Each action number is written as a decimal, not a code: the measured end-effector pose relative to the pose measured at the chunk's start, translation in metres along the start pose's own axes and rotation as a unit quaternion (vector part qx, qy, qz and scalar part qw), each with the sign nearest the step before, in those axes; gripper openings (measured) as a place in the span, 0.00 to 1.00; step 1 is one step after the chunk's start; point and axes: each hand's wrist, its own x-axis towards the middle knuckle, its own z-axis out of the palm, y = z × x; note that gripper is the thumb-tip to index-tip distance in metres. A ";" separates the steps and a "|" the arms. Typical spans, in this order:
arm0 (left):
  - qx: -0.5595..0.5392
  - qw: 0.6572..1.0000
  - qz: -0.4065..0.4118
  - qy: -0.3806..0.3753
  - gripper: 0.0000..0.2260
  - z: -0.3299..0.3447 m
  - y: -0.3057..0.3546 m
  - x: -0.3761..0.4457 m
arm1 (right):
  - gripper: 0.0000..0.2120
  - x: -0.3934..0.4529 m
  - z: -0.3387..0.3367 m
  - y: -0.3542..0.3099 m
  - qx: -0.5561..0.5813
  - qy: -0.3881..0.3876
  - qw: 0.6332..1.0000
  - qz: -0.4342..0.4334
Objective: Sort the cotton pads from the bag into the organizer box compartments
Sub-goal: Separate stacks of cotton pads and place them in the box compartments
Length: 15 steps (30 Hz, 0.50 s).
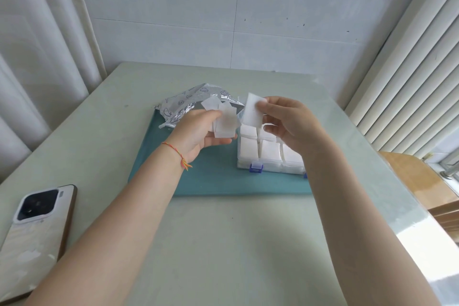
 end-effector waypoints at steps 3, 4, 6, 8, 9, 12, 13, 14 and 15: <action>-0.008 1.000 -0.009 -0.012 0.10 0.004 0.000 -0.001 | 0.04 -0.003 0.009 0.001 -0.043 -0.032 0.999 0.000; -0.010 1.000 -0.010 -0.018 0.10 0.005 0.001 -0.002 | 0.05 -0.003 0.014 0.003 -0.065 -0.024 0.998 -0.003; -0.014 0.999 -0.011 -0.036 0.12 0.007 0.002 -0.004 | 0.06 -0.002 0.020 0.006 -0.102 0.010 0.995 -0.017; -0.023 0.998 -0.014 -0.053 0.14 0.008 0.002 -0.005 | 0.07 -0.001 0.024 0.008 -0.121 0.037 0.992 -0.028; -0.025 0.998 -0.015 -0.060 0.15 0.008 0.002 -0.005 | 0.07 -0.001 0.025 0.009 -0.126 0.045 0.990 -0.031; -0.025 0.997 -0.014 -0.067 0.15 0.008 0.000 -0.004 | 0.07 0.000 0.027 0.011 -0.141 0.059 0.988 -0.038; -0.025 0.997 -0.012 -0.066 0.15 0.008 0.000 -0.004 | 0.07 0.000 0.028 0.011 -0.140 0.061 0.987 -0.038; -0.025 0.998 -0.011 -0.065 0.15 0.008 0.000 -0.003 | 0.08 0.000 0.029 0.011 -0.135 0.062 0.988 -0.037; -0.027 0.998 -0.010 -0.064 0.15 0.008 0.000 -0.003 | 0.09 0.000 0.029 0.011 -0.130 0.062 0.989 -0.036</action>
